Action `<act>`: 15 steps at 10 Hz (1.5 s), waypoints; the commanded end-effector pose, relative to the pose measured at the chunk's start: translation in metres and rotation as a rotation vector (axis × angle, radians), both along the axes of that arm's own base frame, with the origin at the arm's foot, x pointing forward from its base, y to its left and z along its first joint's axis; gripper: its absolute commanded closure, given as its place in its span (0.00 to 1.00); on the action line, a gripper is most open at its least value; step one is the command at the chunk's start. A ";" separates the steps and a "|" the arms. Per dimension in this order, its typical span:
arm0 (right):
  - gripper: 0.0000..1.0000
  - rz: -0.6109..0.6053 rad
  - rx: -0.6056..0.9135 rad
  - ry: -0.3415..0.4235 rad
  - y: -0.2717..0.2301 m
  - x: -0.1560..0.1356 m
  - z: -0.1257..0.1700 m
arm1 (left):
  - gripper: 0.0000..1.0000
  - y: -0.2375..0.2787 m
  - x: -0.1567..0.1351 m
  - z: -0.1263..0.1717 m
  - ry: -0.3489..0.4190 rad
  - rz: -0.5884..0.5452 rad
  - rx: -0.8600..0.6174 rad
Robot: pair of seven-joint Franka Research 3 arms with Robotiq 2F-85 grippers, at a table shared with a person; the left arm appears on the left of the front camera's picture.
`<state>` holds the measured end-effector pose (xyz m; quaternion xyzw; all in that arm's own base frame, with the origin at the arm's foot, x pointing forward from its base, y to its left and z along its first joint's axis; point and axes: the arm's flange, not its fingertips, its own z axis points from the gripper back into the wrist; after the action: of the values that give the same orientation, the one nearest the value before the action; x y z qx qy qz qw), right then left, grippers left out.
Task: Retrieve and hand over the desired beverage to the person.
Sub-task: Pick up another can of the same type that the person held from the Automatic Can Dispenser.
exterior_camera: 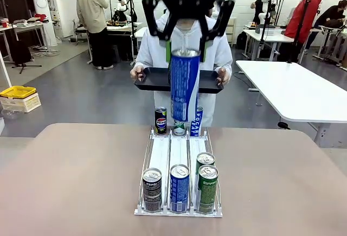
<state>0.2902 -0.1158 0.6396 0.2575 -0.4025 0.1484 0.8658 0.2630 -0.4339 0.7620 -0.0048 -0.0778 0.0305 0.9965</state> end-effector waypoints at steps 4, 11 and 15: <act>0.00 0.020 0.025 -0.006 0.001 0.002 -0.001 | 1.00 -0.007 -0.050 0.062 -0.142 0.038 0.026; 0.00 0.020 0.025 -0.006 0.001 0.002 -0.001 | 1.00 0.006 -0.055 0.052 -0.131 0.015 0.021; 0.00 0.020 0.025 -0.006 0.001 0.002 -0.001 | 1.00 0.006 -0.055 0.052 -0.131 0.015 0.021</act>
<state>0.2902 -0.1158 0.6396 0.2575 -0.4025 0.1484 0.8658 0.2107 -0.4291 0.8093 0.0113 -0.1418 0.0377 0.9891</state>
